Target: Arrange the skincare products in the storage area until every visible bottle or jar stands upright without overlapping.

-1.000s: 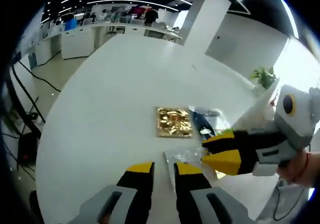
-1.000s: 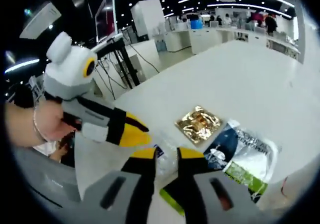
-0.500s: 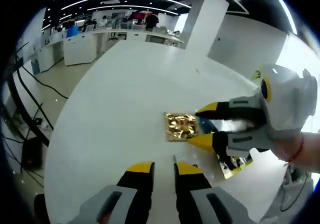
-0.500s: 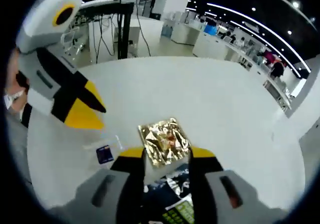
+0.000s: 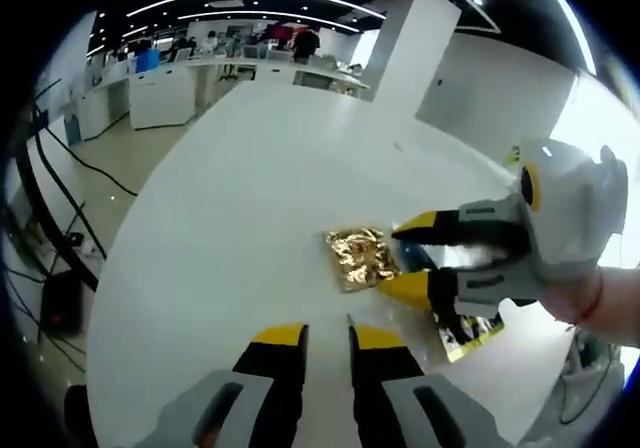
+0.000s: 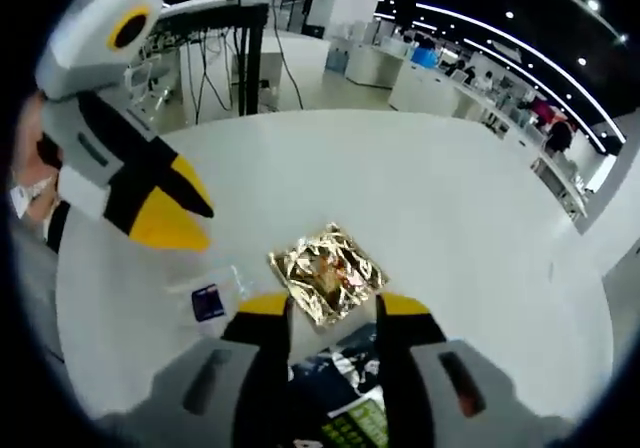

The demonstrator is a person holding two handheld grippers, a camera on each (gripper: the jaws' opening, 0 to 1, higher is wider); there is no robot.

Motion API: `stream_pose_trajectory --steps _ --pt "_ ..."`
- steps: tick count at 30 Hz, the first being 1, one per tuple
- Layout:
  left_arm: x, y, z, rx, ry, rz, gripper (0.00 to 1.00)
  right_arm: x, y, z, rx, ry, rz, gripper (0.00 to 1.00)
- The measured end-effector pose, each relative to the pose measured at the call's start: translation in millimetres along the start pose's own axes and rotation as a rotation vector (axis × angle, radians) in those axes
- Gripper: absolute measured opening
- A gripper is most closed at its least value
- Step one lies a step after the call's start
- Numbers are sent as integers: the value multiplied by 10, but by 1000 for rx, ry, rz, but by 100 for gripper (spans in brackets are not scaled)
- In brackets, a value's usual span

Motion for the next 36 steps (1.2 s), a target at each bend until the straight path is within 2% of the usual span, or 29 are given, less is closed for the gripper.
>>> stream_pose_trajectory --steps 19,21,24,28,29,31,33,36 --pt "-32 24 11 -7 -14 16 19 59 66 68 66 3 -42 34" --pt "-38 25 17 -6 -17 17 20 30 56 95 82 -19 -55 34" --pt "-119 1 100 29 -35 2 21 -242 12 244 167 -155 -79 33" --pt "-231 -89 271 35 -67 -65 23 -673 32 317 217 -266 -45 33" --pt "-275 -140 325 55 -76 -102 24 -836 52 339 220 -312 -30 33" --pt "-347 -209 381 97 -82 -135 24 -1070 84 350 222 -353 -2 33" --pt "-472 -299 441 156 -95 -164 25 -1464 136 358 250 -433 46 33" --pt "-680 -406 510 214 -157 -196 25 -1928 164 337 281 -507 88 33"
Point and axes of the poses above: the point that each gripper's makers call its tool centre point, and the gripper's own axes: x roughly forward along the fingers, y roughly to its left, z roughly out of its top, the point moved 10 cm from there along -x, roughly backward along the fingers, and after that the axes turned 11 degrees about -y, right-handed, at the moved point
